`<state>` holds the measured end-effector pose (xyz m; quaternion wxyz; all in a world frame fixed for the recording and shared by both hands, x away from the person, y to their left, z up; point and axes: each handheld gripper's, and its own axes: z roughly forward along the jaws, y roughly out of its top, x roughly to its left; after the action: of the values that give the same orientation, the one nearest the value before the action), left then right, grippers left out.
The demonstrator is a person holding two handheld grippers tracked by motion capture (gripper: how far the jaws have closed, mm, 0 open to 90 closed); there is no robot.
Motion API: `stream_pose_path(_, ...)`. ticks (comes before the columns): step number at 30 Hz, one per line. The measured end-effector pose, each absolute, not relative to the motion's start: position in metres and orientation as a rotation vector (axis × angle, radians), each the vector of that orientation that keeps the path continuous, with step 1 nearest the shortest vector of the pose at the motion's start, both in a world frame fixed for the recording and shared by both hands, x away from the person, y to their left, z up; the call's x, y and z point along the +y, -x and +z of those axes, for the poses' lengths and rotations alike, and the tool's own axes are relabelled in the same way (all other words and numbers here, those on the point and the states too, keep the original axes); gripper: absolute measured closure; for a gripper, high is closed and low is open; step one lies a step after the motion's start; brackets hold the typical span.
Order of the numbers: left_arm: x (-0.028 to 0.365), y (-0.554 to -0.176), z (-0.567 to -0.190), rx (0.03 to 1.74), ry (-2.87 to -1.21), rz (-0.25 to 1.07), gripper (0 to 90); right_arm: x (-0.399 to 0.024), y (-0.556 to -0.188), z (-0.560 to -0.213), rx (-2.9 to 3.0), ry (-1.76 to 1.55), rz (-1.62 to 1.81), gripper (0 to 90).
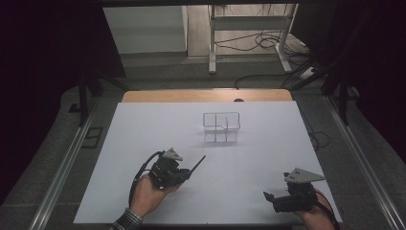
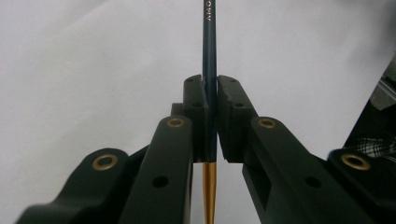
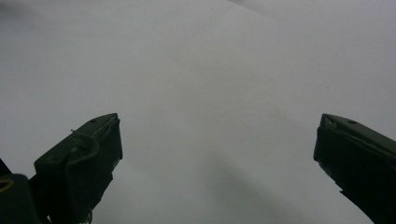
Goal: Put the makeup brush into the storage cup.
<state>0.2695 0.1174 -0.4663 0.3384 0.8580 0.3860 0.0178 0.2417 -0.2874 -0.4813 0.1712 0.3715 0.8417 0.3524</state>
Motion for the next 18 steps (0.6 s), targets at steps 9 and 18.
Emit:
stream_pose_path(9,0.124,-0.264,-0.461,0.928,-2.185,0.028,84.0,-0.283,-0.24,-0.481,2.391,-1.054,1.008,0.3)
stream_pose_path(18,0.126,-0.263,-0.462,0.89,-2.194,-0.015,84.0,-0.275,-0.239,-0.477,2.373,-1.079,1.046,0.0)
